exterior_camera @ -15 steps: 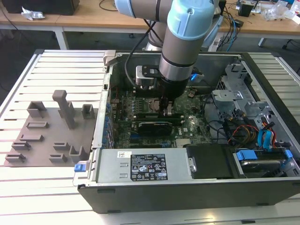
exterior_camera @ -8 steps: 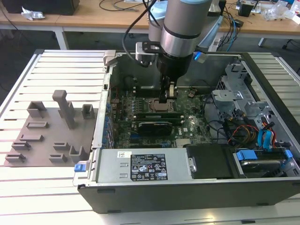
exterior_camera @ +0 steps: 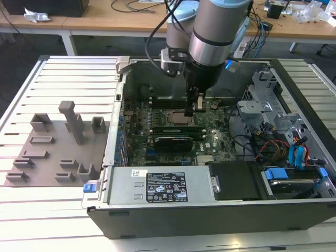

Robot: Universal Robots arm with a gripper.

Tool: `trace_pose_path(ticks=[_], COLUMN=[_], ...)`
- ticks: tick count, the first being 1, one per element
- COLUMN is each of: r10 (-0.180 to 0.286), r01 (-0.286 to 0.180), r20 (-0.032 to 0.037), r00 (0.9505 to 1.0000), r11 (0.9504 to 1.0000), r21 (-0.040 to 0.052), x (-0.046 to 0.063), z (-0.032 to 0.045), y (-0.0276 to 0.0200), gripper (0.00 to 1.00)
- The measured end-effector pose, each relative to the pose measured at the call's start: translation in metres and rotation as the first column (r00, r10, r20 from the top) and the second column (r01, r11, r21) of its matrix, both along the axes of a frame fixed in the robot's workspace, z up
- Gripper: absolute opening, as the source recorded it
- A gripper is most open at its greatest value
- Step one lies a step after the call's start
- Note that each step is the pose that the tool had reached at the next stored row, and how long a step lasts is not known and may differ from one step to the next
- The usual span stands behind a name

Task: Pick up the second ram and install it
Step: 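Press down the second ram until it locks into place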

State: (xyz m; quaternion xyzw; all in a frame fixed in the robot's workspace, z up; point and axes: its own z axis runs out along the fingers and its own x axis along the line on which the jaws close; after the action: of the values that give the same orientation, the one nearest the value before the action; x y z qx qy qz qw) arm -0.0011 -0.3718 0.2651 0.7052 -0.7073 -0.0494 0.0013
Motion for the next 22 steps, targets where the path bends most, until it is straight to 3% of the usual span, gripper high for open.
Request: trace_pose_path(ticks=[2, 6, 8, 10, 12, 14, 17, 22], r10=[0.0, 0.0, 0.0, 0.0, 0.0, 0.0, 0.0, 0.0], r01=[0.0, 0.0, 0.0, 0.0, 0.0, 0.0, 0.0, 0.0], r20=[-0.0013, -0.0011, -0.0013, -0.0013, -0.0013, 0.002, 0.008, 0.0171], r00=[1.0, 1.0, 1.0, 1.0, 1.0, 1.0, 1.0, 0.9999], r11=[1.0, 1.0, 1.0, 1.0, 1.0, 1.0, 1.0, 1.0], r21=[0.0, 0.0001, 0.0, -0.0008, -0.0004, 0.0009, 0.0001, -0.0003], x=[0.016, 0.021, 0.025, 0.026, 0.027, 0.025, 0.012, -0.04], z=[-0.0076, -0.0189, -0.0234, -0.0342, -0.0364, -0.0326, -0.0316, -0.0321], y=[-0.0005, -0.0066, -0.0067, -0.0068, -0.0068, -0.0066, -0.0067, -0.0068], gripper=[0.1, 0.1, 0.1, 0.1, 0.1, 0.1, 0.1, 0.1])
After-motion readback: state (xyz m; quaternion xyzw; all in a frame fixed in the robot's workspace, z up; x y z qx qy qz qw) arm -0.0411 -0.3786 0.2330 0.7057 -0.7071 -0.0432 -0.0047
